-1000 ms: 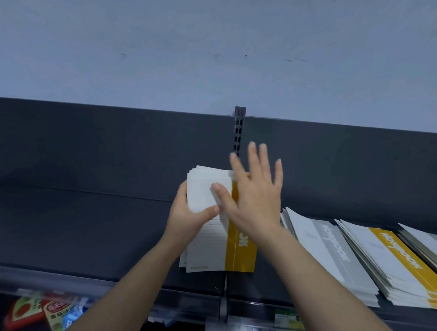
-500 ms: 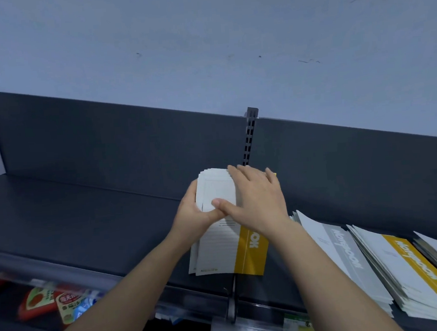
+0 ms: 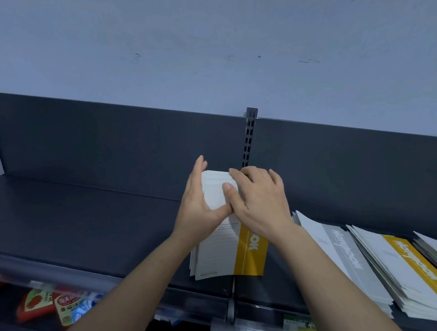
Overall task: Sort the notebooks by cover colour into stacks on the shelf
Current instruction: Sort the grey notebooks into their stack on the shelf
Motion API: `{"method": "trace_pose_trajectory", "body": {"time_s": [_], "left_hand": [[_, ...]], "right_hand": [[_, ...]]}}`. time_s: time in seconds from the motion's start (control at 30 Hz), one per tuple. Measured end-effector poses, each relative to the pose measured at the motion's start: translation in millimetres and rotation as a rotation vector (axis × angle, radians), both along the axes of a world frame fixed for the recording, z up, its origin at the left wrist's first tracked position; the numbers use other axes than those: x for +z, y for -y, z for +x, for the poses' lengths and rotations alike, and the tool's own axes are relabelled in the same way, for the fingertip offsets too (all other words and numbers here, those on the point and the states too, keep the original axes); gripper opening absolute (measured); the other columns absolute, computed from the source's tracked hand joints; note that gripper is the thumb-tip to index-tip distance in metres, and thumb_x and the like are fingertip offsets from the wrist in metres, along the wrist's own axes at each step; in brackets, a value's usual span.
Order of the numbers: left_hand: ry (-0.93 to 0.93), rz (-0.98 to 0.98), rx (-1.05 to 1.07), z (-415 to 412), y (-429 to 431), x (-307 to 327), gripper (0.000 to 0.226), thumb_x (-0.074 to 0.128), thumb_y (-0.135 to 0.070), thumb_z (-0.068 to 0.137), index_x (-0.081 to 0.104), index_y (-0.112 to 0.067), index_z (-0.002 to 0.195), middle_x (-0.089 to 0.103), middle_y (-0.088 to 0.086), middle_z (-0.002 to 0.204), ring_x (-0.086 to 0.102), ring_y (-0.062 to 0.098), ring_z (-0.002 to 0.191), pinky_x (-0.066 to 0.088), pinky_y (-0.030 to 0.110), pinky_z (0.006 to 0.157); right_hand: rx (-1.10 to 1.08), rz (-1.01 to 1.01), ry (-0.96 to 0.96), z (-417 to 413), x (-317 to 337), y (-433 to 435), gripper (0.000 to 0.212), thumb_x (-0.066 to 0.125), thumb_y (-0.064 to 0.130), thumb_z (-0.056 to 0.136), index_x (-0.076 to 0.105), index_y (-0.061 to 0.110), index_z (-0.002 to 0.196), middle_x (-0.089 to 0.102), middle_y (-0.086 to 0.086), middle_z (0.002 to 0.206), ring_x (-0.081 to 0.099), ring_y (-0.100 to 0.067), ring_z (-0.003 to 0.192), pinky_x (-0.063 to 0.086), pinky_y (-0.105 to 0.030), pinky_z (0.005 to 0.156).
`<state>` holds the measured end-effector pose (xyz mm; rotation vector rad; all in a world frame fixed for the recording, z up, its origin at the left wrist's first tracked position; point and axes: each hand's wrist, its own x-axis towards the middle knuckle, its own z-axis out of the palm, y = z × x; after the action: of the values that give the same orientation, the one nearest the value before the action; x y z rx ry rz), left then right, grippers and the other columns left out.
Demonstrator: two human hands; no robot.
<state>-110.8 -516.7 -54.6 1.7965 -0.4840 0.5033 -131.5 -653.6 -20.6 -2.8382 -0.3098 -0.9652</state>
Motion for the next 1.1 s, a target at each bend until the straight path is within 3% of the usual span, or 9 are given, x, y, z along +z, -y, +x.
{"method": "trace_pose_trajectory", "body": {"time_s": [0.17,0.43,0.53,0.6,0.67,0.73,0.83,1.0,1.1], "left_hand": [[0.044,0.057,0.051,1,-1,6,0.086,0.073,-0.033,0.081,0.023,-0.024,0.150,0.029,-0.013,0.151,0.030,-0.001,0.133,0.027,0.017,0.098],[0.115,0.096,0.103,6,-3,8,0.061,0.073,-0.027,0.082,0.047,-0.018,0.136,0.048,-0.010,0.135,0.042,0.000,0.123,0.029,0.002,0.094],[0.123,0.111,0.079,4,-5,8,0.064,0.074,-0.033,0.081,0.046,-0.020,0.136,0.046,-0.012,0.135,0.041,0.000,0.124,0.028,0.005,0.095],[0.114,0.102,0.077,3,-5,8,0.066,0.076,-0.032,0.080,0.044,-0.023,0.137,0.045,-0.014,0.136,0.040,-0.002,0.123,0.028,0.008,0.096],[0.094,0.073,0.068,2,-4,6,0.071,0.077,-0.030,0.078,0.041,-0.026,0.139,0.043,-0.015,0.136,0.039,0.000,0.124,0.032,0.017,0.099],[0.067,0.043,0.064,2,-1,5,0.077,0.079,-0.028,0.076,0.036,-0.028,0.141,0.040,-0.014,0.138,0.039,0.003,0.126,0.034,0.024,0.100],[0.033,0.033,0.065,6,3,4,0.084,0.079,-0.023,0.077,0.029,-0.026,0.144,0.039,-0.008,0.141,0.039,0.006,0.125,0.036,0.026,0.100],[0.083,0.058,0.068,13,7,11,0.084,0.074,-0.017,0.081,0.025,-0.024,0.147,0.042,-0.011,0.133,0.037,-0.002,0.115,0.028,0.005,0.089],[0.086,0.084,0.034,20,3,14,0.093,0.077,-0.021,0.079,0.018,-0.027,0.150,0.041,-0.015,0.134,0.036,-0.001,0.120,0.028,0.009,0.097]], "right_hand": [[0.005,0.034,0.089,-1,-6,-5,0.056,0.018,0.040,0.092,0.057,0.023,0.129,0.059,0.005,0.119,0.050,-0.015,0.115,0.029,-0.043,0.108],[0.047,0.038,0.089,-1,-4,-5,0.060,0.014,0.039,0.091,0.056,0.024,0.131,0.057,0.008,0.130,0.047,-0.011,0.123,0.023,-0.042,0.111],[0.034,0.214,0.084,1,-4,-1,0.061,0.014,0.042,0.090,0.048,0.027,0.138,0.046,0.007,0.144,0.030,-0.008,0.138,0.006,-0.042,0.118],[-0.019,0.439,0.096,2,-8,2,0.061,0.021,0.045,0.090,0.037,0.025,0.146,0.028,0.001,0.155,0.015,-0.013,0.145,0.004,-0.041,0.118],[-0.003,0.701,-0.039,2,-12,4,0.059,0.034,0.043,0.095,0.023,0.025,0.151,0.014,-0.002,0.159,0.014,-0.018,0.146,0.015,-0.038,0.115],[0.074,0.881,-0.157,2,-14,4,0.057,0.043,0.038,0.098,0.022,0.027,0.150,0.023,-0.003,0.154,0.033,-0.019,0.136,0.032,-0.032,0.105],[0.108,0.935,-0.146,3,-15,1,0.054,0.043,0.035,0.099,0.023,0.028,0.148,0.028,0.000,0.146,0.041,-0.017,0.127,0.036,-0.031,0.101],[0.121,0.965,-0.065,1,-16,-3,0.060,0.041,0.027,0.100,0.011,0.025,0.152,0.024,0.001,0.144,0.035,-0.017,0.130,0.031,-0.034,0.110],[0.129,0.962,-0.025,1,-17,-2,0.068,0.045,0.027,0.099,0.005,0.024,0.153,0.024,0.003,0.145,0.033,-0.011,0.129,0.029,-0.028,0.106]]}}
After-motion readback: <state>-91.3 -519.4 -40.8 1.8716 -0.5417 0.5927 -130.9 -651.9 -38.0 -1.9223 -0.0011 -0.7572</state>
